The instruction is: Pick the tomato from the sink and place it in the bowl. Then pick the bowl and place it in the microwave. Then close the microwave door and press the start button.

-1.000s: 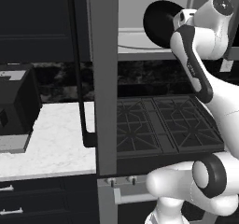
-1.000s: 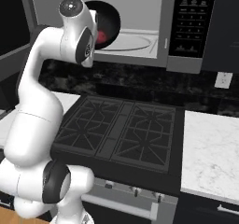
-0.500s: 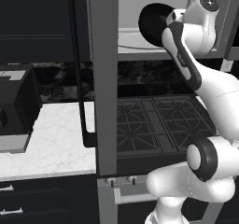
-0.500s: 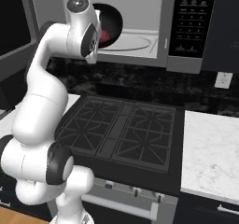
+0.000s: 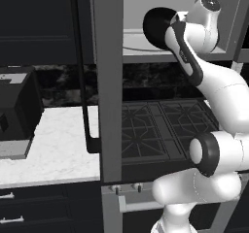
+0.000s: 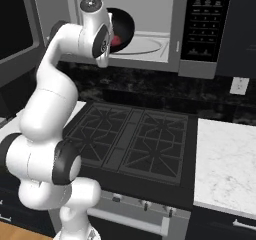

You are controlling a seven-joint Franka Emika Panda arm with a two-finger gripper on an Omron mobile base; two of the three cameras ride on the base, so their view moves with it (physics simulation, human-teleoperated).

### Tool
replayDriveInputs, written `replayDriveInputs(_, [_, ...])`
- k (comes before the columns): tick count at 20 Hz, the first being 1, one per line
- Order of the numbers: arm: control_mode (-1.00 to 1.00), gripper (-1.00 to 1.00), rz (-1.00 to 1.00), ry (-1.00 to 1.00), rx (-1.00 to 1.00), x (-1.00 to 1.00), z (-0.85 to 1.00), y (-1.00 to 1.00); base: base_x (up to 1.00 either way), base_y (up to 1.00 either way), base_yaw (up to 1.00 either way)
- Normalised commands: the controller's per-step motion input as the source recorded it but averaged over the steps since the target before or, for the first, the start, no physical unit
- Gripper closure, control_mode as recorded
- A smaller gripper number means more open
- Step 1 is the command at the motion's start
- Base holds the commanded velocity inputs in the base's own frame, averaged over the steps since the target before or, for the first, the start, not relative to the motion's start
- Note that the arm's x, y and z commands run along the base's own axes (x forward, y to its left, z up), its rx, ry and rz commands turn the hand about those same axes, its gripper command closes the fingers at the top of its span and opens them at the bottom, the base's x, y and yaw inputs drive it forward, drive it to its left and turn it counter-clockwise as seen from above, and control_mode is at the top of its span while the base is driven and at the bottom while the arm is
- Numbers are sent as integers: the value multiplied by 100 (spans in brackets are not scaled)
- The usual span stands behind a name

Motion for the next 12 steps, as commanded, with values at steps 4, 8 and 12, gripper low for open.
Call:
replayDriveInputs(4, [-100, 100, 0, 3, 0, 19, -22, 0, 0, 0, 0])
replayDriveInputs(8, [-100, 100, 0, 0, 0, 28, -6, 0, 0, 0, 0])
replayDriveInputs(12, [-100, 100, 0, 0, 0, 35, 0, 0, 0, 0, 0])
